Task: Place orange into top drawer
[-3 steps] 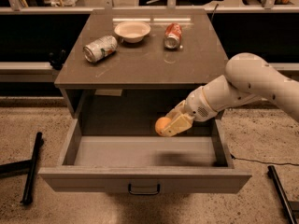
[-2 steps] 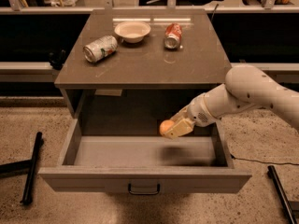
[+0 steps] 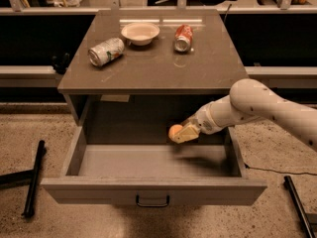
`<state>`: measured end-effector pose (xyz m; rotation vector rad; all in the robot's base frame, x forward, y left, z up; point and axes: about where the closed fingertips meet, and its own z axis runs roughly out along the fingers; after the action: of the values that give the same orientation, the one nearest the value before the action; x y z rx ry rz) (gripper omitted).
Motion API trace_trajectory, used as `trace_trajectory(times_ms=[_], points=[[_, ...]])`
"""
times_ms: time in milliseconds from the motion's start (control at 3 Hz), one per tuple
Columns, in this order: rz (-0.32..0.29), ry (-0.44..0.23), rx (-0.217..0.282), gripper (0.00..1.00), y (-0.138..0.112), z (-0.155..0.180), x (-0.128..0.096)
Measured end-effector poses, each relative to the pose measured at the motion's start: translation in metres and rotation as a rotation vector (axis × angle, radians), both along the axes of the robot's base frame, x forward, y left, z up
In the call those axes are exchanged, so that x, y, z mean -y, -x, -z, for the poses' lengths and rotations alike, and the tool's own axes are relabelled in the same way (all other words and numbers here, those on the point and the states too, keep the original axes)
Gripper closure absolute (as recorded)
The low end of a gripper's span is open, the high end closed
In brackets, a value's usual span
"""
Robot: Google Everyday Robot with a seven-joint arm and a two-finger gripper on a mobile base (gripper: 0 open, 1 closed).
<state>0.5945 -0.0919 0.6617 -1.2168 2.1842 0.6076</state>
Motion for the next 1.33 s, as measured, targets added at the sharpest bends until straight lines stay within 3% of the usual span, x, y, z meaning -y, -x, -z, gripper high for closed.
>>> trace_trajectory(times_ms=[333, 1000, 1333], points=[[0.025, 0.006, -0.007, 0.61, -0.017, 0.015, -0.002], [0.041, 0.013, -0.006, 0.14, -0.028, 0.021, -0.001], [0.057, 0.021, 0.006, 0.0, -0.022, 0.009, 0.008]])
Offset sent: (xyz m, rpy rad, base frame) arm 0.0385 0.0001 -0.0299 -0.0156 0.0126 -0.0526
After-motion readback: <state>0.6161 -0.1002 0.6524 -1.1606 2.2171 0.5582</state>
